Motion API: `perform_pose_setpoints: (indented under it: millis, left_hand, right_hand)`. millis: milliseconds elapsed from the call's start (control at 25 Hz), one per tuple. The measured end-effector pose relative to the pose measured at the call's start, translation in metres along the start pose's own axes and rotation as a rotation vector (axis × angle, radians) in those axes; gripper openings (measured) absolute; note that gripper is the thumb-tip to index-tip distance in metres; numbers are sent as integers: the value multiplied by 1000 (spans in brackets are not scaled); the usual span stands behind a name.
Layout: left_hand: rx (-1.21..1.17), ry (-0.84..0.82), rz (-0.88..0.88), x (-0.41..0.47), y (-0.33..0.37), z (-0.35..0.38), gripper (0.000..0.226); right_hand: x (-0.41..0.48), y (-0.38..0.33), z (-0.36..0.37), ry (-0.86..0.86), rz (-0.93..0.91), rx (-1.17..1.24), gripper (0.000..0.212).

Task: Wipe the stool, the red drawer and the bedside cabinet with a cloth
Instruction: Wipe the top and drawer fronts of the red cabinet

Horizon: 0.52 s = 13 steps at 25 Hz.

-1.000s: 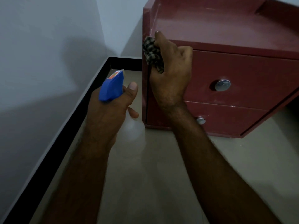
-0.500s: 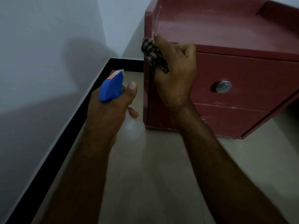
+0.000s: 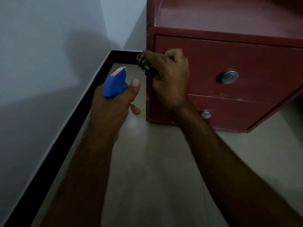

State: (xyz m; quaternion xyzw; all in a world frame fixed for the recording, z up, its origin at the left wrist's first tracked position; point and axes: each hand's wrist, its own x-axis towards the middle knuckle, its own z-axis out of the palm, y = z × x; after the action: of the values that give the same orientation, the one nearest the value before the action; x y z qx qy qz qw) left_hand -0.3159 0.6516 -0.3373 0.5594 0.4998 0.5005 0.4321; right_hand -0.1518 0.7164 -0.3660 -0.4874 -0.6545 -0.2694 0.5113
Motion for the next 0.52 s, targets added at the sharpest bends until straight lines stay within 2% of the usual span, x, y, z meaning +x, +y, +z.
perform_pose_setpoints:
  millis: [160,360,520]
  left_hand:
    - [9,-2,-1,1,-4,1,22]
    - [37,13,-25,1,-10,0,23]
    - [22,11,-39,1,-14,0,23]
  right_hand:
    - [8,4,0,94,27,33,38]
    - [-56,10,15,-114,36,-7,36]
    - [-62,10,18,-114,39,-16,39]
